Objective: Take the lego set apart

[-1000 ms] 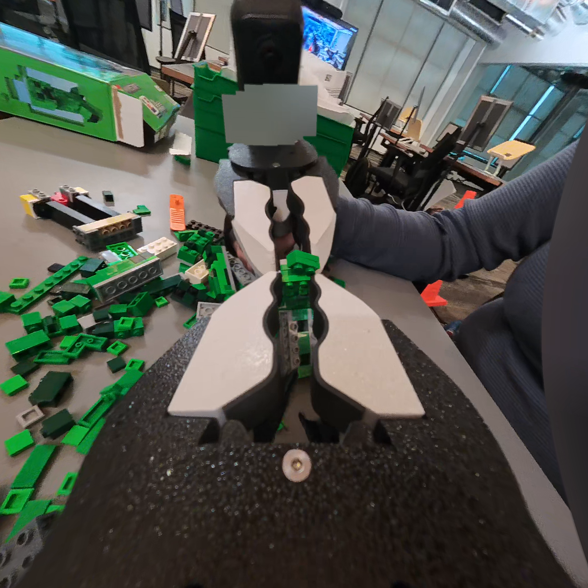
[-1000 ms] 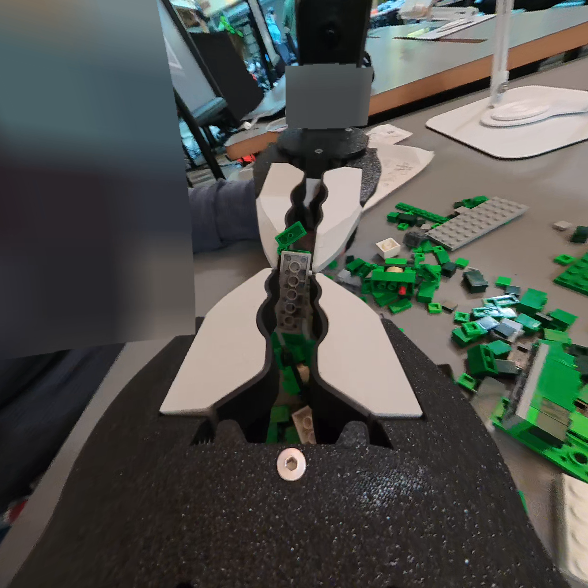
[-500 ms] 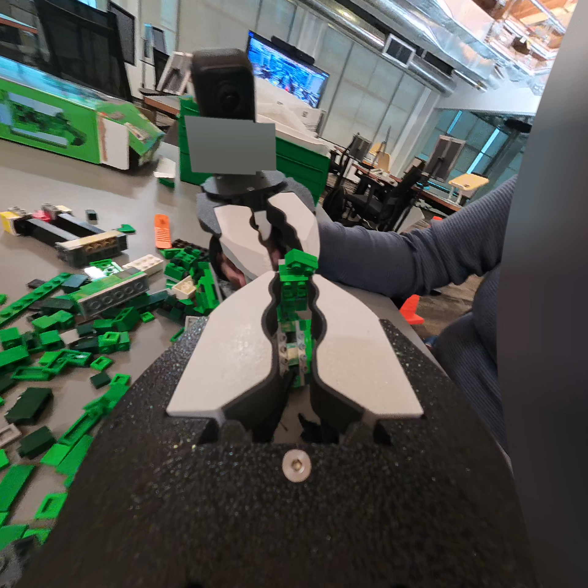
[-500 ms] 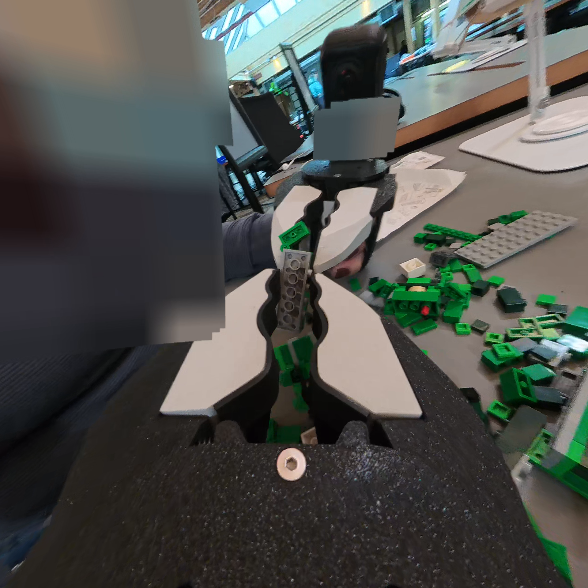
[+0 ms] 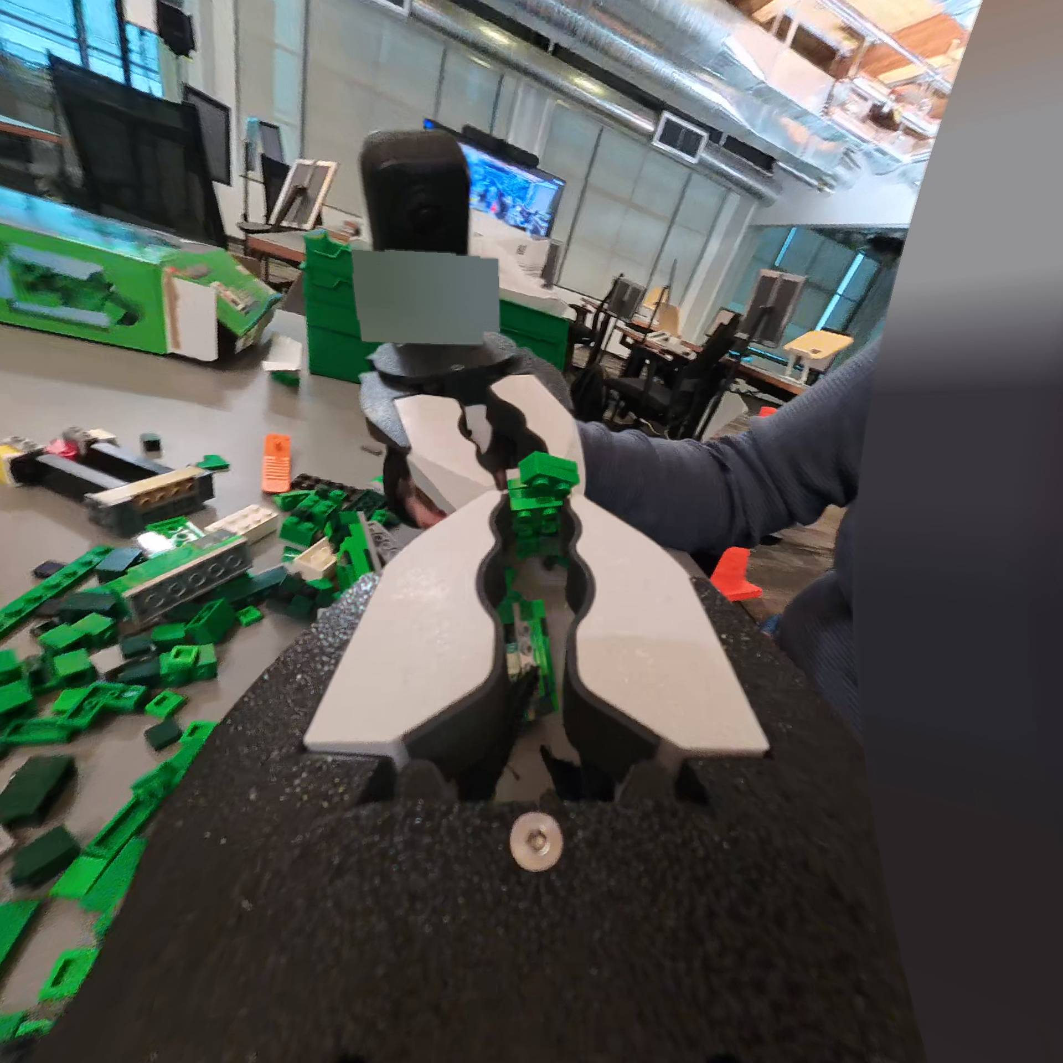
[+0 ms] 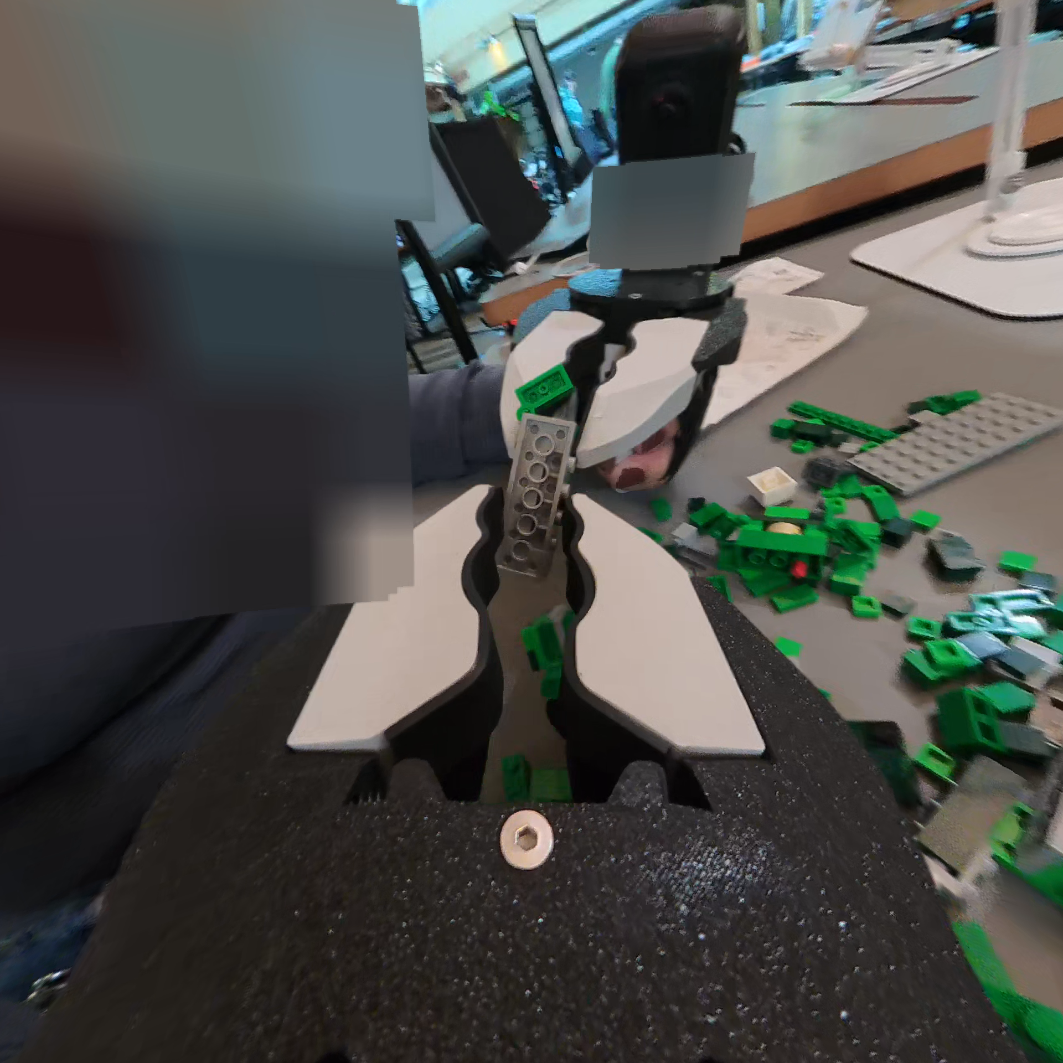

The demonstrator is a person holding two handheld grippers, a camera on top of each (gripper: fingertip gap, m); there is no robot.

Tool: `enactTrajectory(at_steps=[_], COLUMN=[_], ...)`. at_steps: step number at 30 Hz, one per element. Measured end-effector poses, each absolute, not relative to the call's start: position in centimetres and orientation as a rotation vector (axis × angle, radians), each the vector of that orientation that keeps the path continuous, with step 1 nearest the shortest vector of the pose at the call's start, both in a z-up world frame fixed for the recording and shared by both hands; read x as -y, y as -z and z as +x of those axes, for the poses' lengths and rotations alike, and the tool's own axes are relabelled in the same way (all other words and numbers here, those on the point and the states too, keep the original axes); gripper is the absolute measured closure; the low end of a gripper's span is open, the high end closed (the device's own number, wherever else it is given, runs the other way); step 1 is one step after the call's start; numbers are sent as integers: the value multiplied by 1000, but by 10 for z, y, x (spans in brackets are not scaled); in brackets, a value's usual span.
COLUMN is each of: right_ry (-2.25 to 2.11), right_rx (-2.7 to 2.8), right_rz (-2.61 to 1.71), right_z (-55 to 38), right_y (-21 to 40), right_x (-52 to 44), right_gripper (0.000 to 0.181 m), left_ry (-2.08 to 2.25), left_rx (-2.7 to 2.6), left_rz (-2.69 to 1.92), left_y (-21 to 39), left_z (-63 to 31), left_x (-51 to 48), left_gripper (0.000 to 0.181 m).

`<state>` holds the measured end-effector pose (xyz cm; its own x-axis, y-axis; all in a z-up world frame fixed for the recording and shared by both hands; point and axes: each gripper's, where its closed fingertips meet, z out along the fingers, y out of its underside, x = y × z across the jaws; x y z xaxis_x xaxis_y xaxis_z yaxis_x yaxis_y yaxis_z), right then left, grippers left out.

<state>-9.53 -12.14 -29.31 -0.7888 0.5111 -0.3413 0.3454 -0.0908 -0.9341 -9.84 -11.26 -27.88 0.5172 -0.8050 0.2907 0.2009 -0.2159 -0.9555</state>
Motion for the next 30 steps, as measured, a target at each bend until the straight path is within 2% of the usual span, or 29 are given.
enactTrajectory(at_steps=[9,13,15,19,21,26,30], right_ry=[-2267,-2208,-2100,-1751,-1598,-1255,-784], right_rx=[2060,1955,1892,1833,1807,1798,1809], right_rz=[-924,-965,-1003,-1070,-1064,-979,-831], right_z=[-83,-95,-104,-121,-126,-130,-134], right_y=[288,287,290,299,300,303,312], right_x=[132,121,111,89,80,65,47], right_gripper=[162,162,162,162,163,163,163], left_ry=[1132,1118,1048,805,661,311,24], left_rx=[-586,-467,-389,-366,-388,-400,-460], left_rz=[-1474,-1471,-1493,-1551,-1566,-1568,-1585], left_y=[276,274,276,283,285,283,287], left_z=[-90,-100,-110,-124,-129,-142,-149], left_x=[123,111,100,88,85,77,73], left_gripper=[165,165,166,152,151,132,124])
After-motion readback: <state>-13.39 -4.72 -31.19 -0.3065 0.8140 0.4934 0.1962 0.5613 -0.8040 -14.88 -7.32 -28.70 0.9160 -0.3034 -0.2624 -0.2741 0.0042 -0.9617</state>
